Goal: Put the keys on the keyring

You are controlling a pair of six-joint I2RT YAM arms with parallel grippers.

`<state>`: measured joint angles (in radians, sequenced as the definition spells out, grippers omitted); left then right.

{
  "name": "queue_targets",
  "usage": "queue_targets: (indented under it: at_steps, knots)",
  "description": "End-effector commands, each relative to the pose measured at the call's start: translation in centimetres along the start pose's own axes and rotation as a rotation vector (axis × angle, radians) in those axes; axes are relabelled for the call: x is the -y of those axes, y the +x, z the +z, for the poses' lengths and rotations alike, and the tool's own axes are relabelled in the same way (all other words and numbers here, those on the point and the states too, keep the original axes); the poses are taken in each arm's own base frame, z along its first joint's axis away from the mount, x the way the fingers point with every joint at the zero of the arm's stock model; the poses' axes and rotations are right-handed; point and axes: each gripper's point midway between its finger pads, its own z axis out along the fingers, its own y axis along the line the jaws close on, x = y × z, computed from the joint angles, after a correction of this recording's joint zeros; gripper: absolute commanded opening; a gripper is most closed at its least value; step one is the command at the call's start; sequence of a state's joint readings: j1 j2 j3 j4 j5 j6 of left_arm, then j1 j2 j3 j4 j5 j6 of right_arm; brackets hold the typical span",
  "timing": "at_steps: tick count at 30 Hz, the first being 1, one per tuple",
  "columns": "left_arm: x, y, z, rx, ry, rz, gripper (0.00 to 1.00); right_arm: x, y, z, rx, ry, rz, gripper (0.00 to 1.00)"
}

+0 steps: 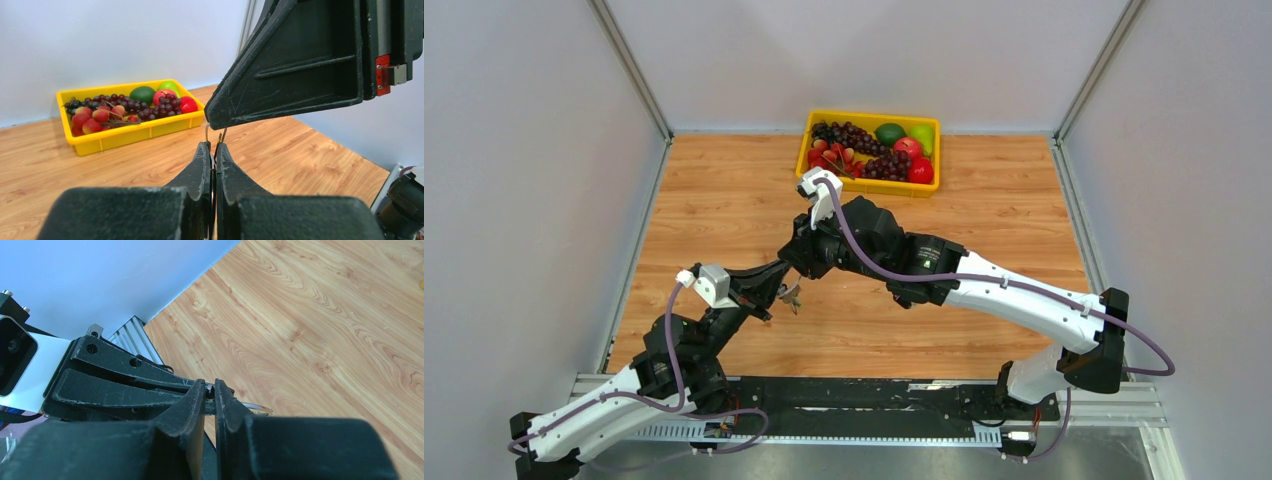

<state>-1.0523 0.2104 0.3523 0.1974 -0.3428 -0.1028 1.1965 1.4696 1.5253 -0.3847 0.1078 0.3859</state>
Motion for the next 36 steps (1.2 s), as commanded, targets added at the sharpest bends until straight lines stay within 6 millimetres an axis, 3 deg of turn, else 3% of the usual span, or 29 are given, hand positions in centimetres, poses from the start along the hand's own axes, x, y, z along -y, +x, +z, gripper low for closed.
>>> queue_targets:
  at_steps: [1, 5, 9, 19, 36]
  knots:
    - [0.05, -3.35, 0.02, 0.085, -0.003, -0.035, 0.0, -0.78, -1.93, -0.48, 0.054, -0.015, 0.003, 0.12]
    - [-0.04, -3.38, -0.03, 0.087, -0.008, -0.036, 0.0, -0.7, -1.81, -0.39, 0.05, -0.011, 0.002, 0.11]
    - [-0.06, -3.46, -0.03, 0.089, -0.009, -0.035, 0.0, -0.55, -1.52, -0.23, 0.042, -0.003, -0.003, 0.0]
    - [0.18, -3.8, -0.05, 0.096, 0.004, -0.038, 0.0, -0.56, -1.44, -0.09, 0.043, 0.012, -0.016, 0.0]
    - [0.38, -3.24, 0.11, 0.08, 0.014, -0.028, 0.16, -0.87, -2.11, -0.32, 0.058, 0.008, -0.022, 0.0]
